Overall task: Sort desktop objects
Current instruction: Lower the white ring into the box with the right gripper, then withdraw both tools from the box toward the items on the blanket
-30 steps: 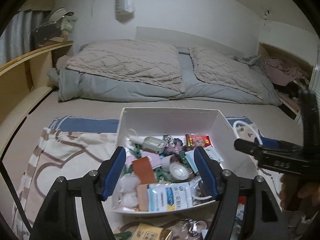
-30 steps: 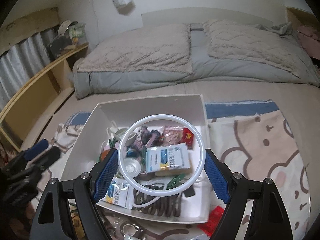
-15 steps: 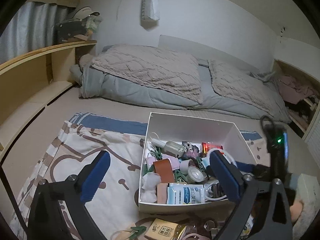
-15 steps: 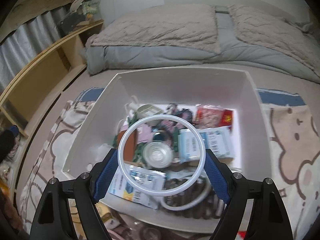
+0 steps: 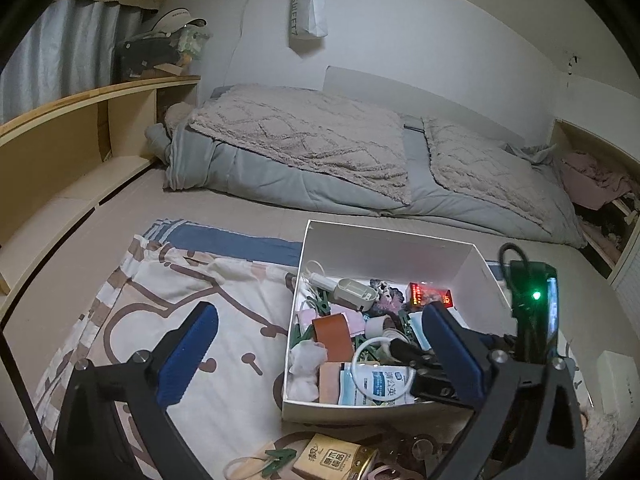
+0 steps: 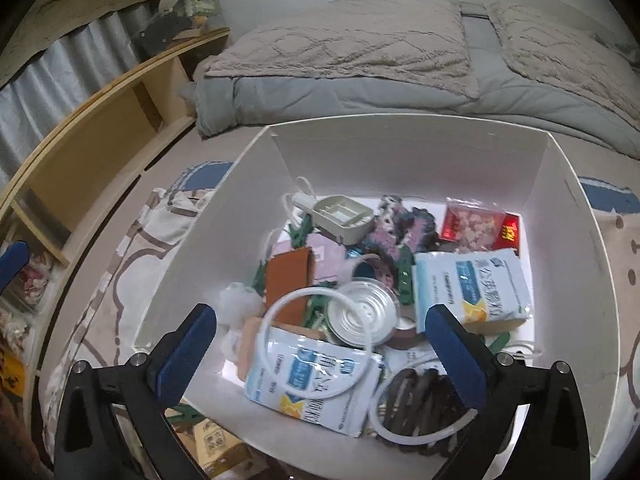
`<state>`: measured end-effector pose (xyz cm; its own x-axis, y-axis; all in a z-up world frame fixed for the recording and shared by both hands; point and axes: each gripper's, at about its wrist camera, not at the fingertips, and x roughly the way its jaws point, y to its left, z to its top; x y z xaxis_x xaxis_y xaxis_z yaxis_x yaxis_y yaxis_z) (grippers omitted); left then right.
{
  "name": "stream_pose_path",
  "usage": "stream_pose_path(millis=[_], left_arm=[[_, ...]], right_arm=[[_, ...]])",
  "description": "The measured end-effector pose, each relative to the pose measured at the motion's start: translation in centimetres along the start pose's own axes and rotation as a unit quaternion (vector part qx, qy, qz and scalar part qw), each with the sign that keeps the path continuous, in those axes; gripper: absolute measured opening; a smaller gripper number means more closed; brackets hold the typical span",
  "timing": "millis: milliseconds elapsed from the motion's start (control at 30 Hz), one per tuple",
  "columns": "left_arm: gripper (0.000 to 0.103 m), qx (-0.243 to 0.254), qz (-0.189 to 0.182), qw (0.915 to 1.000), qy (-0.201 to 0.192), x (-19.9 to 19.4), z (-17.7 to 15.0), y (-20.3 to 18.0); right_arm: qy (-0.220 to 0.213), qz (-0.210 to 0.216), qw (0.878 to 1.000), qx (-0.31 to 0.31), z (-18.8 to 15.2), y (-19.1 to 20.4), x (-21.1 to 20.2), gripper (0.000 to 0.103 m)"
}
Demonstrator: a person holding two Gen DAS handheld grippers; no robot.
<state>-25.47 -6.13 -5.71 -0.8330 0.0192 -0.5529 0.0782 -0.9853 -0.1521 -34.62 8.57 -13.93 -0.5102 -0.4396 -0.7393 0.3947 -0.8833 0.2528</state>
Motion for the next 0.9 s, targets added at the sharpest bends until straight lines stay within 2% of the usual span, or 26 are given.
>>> stream_pose_path(millis=[300,533,900], left_arm=[[0.103,-0.002,0.002,1.0000,-0.002,-0.2,0.0,-0.1],[0.103,-0.007,0.002,0.9998,-0.021,-1.5,0.2,-0.1],[0.103,-0.001,-0.002,0.9995,-0.030,-3.9,0.3,-0.8]], right_arm=[[-0.026,-0.001,0.999,0.023,-0.1,-1.0,-2.1,0.103],[-0.041,0.000,0.999,0.018,-0.1,-0.4,-4.2,0.103],[-0.082,-0.042,0.996,0.012,-0.6,-1.5,-9.6,0.103]])
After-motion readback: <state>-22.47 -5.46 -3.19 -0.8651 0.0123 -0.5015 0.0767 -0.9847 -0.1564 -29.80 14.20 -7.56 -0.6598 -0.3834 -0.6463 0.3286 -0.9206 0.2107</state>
